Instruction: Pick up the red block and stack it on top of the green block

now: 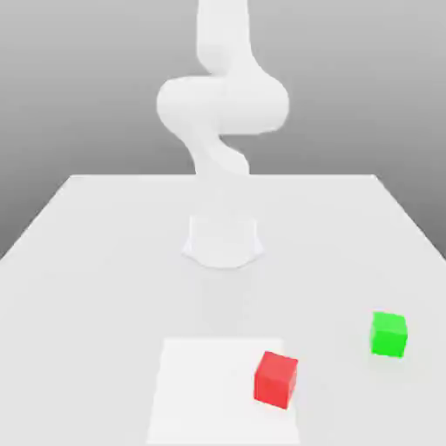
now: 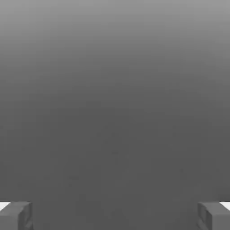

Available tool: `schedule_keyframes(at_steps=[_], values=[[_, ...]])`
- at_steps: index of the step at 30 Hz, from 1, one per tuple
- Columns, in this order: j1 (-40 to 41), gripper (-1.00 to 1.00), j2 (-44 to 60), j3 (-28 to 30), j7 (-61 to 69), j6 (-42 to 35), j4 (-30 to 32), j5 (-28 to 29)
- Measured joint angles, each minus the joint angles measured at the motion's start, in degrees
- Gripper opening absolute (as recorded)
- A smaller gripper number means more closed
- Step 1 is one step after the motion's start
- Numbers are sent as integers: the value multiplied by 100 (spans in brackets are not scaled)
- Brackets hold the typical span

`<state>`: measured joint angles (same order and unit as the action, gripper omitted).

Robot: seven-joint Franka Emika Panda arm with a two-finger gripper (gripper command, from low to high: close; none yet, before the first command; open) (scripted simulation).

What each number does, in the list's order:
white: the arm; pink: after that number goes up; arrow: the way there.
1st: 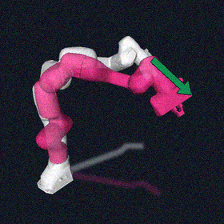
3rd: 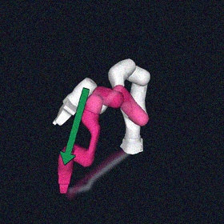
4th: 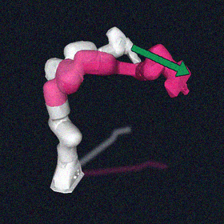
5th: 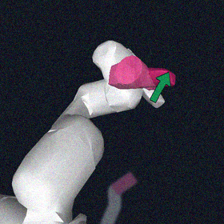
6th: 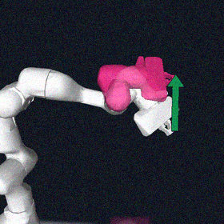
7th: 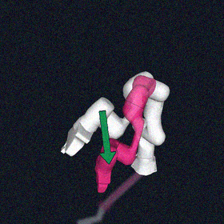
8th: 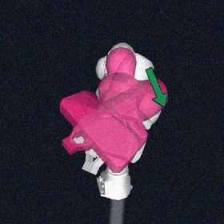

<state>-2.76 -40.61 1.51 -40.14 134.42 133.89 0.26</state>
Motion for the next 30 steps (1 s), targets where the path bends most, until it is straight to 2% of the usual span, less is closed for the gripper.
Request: schedule_keyframes(at_steps=[13, 21, 27, 28, 30], values=[[-1151, 0, 2736, 582, 3194, 1377, 1100, -158], [-1444, 0, 4395, 501, 5090, 2216, 1766, -203], [-1269, 0, 5636, 257, 5513, 3203, 1684, -478], [-1237, -100, 5763, 217, 5540, 3310, 1666, -512], [-1237, -100, 5763, 217, 5539, 3308, 1666, -512]])
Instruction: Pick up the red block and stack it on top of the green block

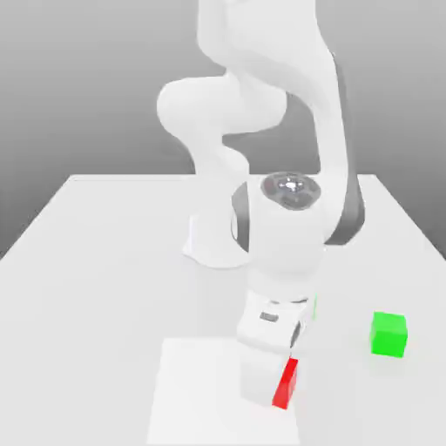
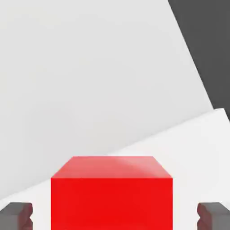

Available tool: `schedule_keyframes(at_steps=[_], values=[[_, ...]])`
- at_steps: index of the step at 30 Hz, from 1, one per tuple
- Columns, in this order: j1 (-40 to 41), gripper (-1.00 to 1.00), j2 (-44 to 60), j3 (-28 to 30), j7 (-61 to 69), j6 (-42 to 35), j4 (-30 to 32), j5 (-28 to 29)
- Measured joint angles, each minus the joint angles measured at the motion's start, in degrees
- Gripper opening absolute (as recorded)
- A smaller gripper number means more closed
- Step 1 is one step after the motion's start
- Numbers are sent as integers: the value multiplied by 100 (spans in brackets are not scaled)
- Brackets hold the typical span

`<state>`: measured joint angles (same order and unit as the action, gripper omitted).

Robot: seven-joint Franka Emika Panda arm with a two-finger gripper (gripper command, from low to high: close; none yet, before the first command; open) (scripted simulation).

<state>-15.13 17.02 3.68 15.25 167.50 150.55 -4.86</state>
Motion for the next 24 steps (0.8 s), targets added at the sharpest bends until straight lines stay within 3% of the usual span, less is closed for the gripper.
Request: schedule_keyframes(at_steps=[5, 11, 19, 24], values=[[-6, -100, -8, 6, -2, -19, 1, 2], [-137, -100, -1095, 130, -260, -933, 168, 325], [-2139, -100, -1888, -888, -1039, -1531, 361, 396], [-2358, -100, -1139, -755, -1280, -795, 348, 594]])
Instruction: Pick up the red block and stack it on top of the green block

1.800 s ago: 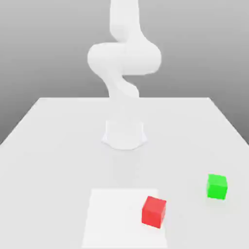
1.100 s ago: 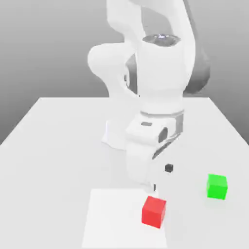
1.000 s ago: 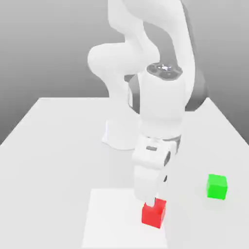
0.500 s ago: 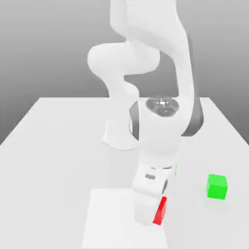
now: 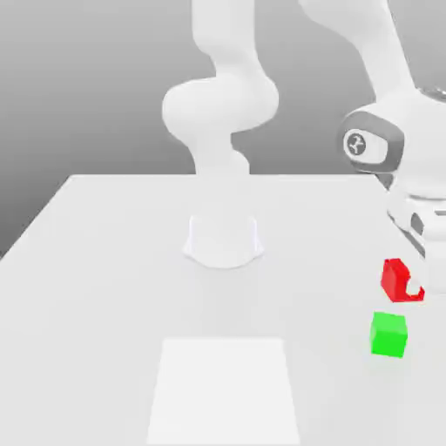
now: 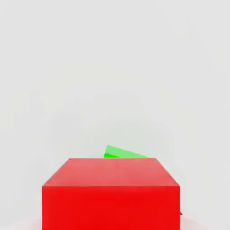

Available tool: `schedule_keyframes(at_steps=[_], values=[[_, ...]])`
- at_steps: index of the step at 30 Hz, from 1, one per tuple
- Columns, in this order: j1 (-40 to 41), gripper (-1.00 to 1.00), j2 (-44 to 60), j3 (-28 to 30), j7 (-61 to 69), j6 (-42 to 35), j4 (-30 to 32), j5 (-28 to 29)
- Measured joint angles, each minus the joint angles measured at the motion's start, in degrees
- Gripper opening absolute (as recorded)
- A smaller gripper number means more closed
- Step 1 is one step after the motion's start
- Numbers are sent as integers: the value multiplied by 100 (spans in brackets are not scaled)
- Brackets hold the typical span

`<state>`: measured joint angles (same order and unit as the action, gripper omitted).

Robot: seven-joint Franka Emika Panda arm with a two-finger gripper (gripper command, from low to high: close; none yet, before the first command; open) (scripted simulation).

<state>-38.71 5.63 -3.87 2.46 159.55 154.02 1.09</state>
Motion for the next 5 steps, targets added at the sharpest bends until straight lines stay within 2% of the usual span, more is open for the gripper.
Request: schedule_keyframes(at_steps=[1, 2, 5], values=[[-9, -100, 204, 30, -38, 193, -9, 48], [-14, 100, 321, 46, -56, 306, -14, 72], [-14, 100, 321, 46, -56, 306, -14, 72]])
